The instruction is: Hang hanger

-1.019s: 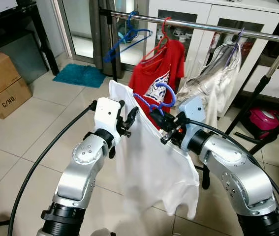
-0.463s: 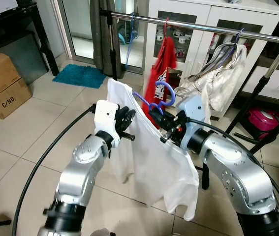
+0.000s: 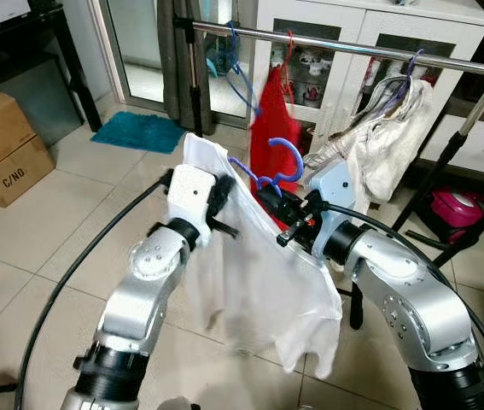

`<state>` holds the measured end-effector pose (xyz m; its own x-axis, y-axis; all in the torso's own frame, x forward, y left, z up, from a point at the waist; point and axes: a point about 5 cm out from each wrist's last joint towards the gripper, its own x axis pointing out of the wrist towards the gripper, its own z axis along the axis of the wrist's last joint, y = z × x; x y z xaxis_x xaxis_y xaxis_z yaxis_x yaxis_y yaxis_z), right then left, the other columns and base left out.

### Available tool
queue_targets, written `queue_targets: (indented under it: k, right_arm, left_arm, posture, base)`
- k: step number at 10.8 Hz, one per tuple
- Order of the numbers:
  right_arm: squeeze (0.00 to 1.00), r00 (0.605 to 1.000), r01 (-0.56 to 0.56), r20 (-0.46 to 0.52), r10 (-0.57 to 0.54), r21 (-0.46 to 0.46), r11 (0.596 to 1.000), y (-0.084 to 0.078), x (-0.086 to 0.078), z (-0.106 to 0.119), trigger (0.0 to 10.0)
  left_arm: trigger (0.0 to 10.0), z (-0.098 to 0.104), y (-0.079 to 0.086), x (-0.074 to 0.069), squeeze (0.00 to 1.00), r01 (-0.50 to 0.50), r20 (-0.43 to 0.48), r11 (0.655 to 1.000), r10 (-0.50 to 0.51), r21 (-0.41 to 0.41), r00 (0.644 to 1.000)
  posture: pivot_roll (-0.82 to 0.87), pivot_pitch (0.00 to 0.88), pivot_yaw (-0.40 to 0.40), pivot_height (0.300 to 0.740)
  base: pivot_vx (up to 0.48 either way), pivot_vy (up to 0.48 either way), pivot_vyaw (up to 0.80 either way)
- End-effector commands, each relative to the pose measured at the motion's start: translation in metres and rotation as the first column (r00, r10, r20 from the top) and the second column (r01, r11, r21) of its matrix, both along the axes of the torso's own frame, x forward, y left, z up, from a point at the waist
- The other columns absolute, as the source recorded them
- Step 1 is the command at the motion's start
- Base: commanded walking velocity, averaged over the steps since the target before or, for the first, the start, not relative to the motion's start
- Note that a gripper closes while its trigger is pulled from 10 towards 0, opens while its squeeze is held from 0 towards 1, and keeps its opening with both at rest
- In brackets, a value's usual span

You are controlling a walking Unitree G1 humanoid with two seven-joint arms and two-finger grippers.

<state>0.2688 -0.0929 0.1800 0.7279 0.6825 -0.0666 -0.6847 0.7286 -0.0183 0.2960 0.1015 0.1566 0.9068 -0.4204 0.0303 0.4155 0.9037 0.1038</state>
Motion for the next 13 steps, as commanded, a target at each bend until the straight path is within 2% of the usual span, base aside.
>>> queue_targets:
  k: [1, 3, 4, 6, 8, 9, 10, 11, 12, 13]
  right_arm:
    - [0.00, 0.999, -0.015, 0.051, 0.014, 0.030, 0.999, 0.002, -0.001, 0.011, 0.0]
    - [0.00, 0.998, -0.030, 0.054, 0.028, 0.033, 0.999, 0.005, -0.001, 0.012, 0.0]
    - [0.00, 0.998, -0.032, 0.057, 0.030, 0.032, 0.999, 0.006, -0.001, 0.013, 0.0]
    - [0.00, 0.998, -0.024, 0.063, 0.022, 0.028, 0.999, 0.005, 0.000, 0.014, 0.0]
    - [0.00, 0.998, -0.023, 0.065, 0.021, 0.029, 0.999, 0.005, -0.001, 0.014, 0.0]
    - [0.00, 0.998, -0.023, 0.066, 0.021, 0.028, 0.999, 0.006, -0.001, 0.014, 0.0]
    - [0.00, 0.998, -0.024, 0.067, 0.022, 0.028, 0.999, 0.006, -0.001, 0.014, 0.0]
    - [0.00, 0.997, -0.025, 0.067, 0.023, 0.029, 0.999, 0.006, -0.001, 0.014, 0.0]
    - [0.00, 0.998, -0.024, 0.066, 0.022, 0.029, 0.999, 0.006, 0.000, 0.014, 0.0]
    - [0.00, 0.998, -0.022, 0.066, 0.020, 0.030, 0.999, 0.006, 0.000, 0.014, 0.0]
  left_arm:
    - [10.0, 0.001, -0.002, -0.002, 1.00, -0.015, 0.012, 1.000, 0.016, -0.007, 1.000]
    - [10.0, 0.001, -0.004, 0.001, 1.00, -0.027, 0.004, 0.999, 0.027, -0.024, 1.000]
    - [10.0, 0.002, -0.006, 0.004, 1.00, -0.007, 0.005, 1.000, 0.007, -0.030, 1.000]
    - [10.0, 0.002, -0.018, 0.003, 1.00, 0.099, -0.008, 0.994, -0.100, -0.039, 0.995]
    - [10.0, 0.000, -0.020, 0.004, 1.00, 0.115, -0.016, 0.993, -0.115, -0.010, 0.993]
    - [10.0, -0.002, -0.017, 0.007, 0.80, 0.083, -0.026, 0.996, -0.083, 0.018, 0.996]
    - [9.8, -0.004, -0.014, 0.009, 0.05, 0.054, -0.031, 0.998, -0.053, 0.029, 0.998]
    - [3.5, -0.004, -0.010, 0.010, 0.00, 0.024, -0.033, 0.999, -0.023, 0.037, 0.999]
    - [0.0, -0.005, -0.008, 0.011, 0.00, 0.015, -0.034, 0.999, -0.013, 0.037, 0.999]
    - [0.0, -0.005, -0.008, 0.011, 0.00, 0.015, -0.032, 0.999, -0.013, 0.038, 0.999]
  posture:
    - [-0.09, 0.000, 0.000, 0.740]
    - [-0.07, 0.000, -0.010, 0.740]
    - [-0.07, 0.000, -0.009, 0.740]
    - [-0.08, 0.000, -0.002, 0.740]
    - [-0.09, 0.000, 0.000, 0.740]
    - [-0.08, 0.000, 0.001, 0.740]
    - [-0.08, 0.000, 0.000, 0.740]
    - [-0.08, 0.000, 0.001, 0.740]
    - [-0.08, 0.000, 0.002, 0.740]
    - [-0.08, 0.000, 0.005, 0.740]
  base:
    - [0.000, 0.000, 0.00]
    - [0.000, 0.000, 0.00]
    - [0.000, 0.000, 0.00]
    - [0.000, 0.000, 0.00]
    - [0.000, 0.000, 0.00]
    - [0.000, 0.000, 0.00]
    - [0.000, 0.000, 0.00]
    - [0.000, 0.000, 0.00]
    - [0.000, 0.000, 0.00]
    - [0.000, 0.000, 0.00]
